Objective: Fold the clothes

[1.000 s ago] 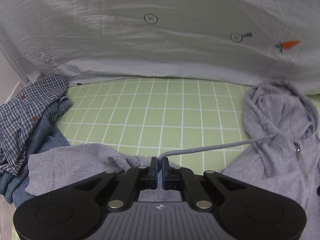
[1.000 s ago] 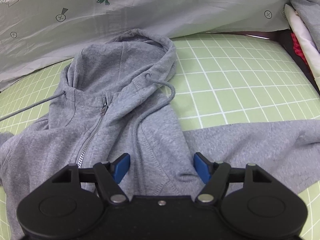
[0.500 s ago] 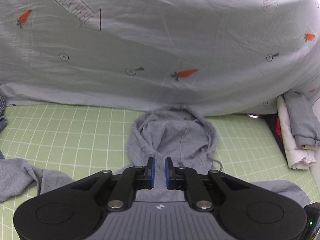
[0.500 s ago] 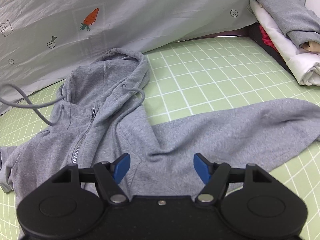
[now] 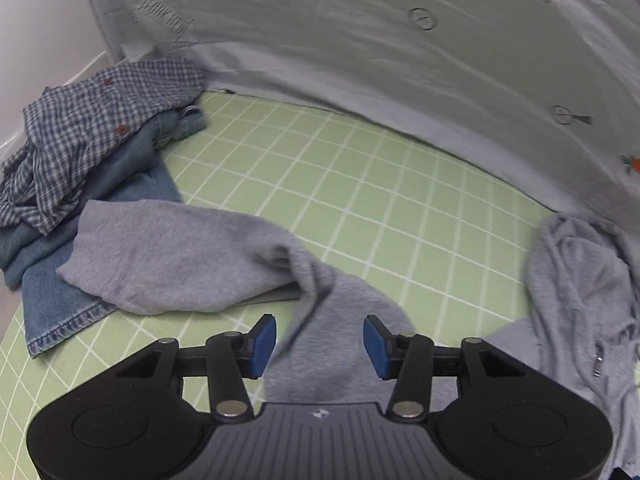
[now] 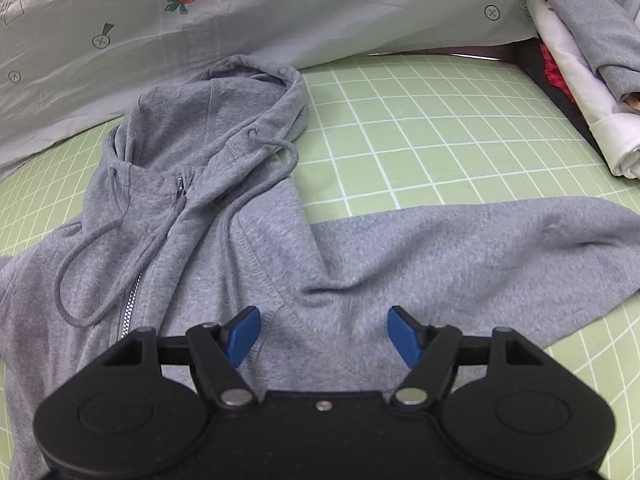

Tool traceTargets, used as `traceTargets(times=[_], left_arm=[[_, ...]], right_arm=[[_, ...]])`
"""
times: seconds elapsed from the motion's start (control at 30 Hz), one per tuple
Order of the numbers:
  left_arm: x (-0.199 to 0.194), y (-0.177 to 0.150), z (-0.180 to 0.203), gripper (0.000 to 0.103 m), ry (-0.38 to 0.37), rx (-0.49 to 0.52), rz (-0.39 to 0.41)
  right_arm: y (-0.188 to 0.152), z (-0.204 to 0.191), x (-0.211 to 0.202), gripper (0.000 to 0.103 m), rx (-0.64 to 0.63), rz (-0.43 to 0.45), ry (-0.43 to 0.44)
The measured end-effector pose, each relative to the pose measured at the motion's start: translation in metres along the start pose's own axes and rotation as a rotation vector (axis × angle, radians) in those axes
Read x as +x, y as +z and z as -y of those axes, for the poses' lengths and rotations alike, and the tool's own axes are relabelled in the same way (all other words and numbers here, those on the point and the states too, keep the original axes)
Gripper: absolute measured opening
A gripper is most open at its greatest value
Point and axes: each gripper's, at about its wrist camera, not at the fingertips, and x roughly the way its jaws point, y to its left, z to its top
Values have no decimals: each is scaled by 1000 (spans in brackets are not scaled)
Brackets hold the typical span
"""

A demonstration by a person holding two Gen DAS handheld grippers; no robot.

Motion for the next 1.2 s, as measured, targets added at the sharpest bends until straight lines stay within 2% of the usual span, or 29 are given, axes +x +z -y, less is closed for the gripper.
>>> traceTargets(times=[0.07, 0.17, 0.2, 0.23, 0.3, 0.37, 0.47, 0.57, 0.73, 0.9, 0.97, 1.0, 1.13, 1.17, 1.2], left_arm=[[15, 5, -16, 50, 23, -40, -10], [34, 10, -24, 50, -44, -60, -29], [40, 11, -24, 47, -62, -61, -42], [43, 10, -23, 31, -71, -62, -52], [46, 7, -22, 8, -82, -54, -59], [40, 1, -19, 5, -74, -20, -51], [21, -15, -19, 4, -59, 32, -41], [-6, -39, -30, 4, -53, 28, -51], [-47, -105, -51, 1, -76, -10, -120], [-70, -168, -58, 2, -127, -3, -192], [-81, -179, -62, 3, -132, 11, -175], [-87, -182, -66, 8, -132, 13, -161], [-109, -177, -89, 13, -108, 11, -93], [-112, -175, -95, 16, -98, 16, -80], [-115, -173, -100, 25, -86, 22, -70]], right_arm=[[0, -6, 5, 72, -20, -14, -14], [1, -12, 12, 72, -35, -36, -28], [2, -14, 15, 72, -38, -43, -32], [2, -16, 16, 72, -40, -45, -35], [4, -20, 14, 72, -48, -40, -37], [5, -22, 10, 72, -57, -28, -35], [4, -20, -4, 72, -61, -4, -22], [-2, -18, -25, 72, -55, 36, 10], [-23, -12, -63, 72, -68, 95, 67], [-60, -14, -93, 72, -109, 103, 114], [-74, -16, -100, 72, -130, 92, 128], [-81, -18, -105, 72, -138, 88, 135], [-94, -30, -119, 73, -153, 102, 151], [-96, -35, -122, 76, -153, 109, 155], [-97, -40, -124, 83, -153, 117, 160]])
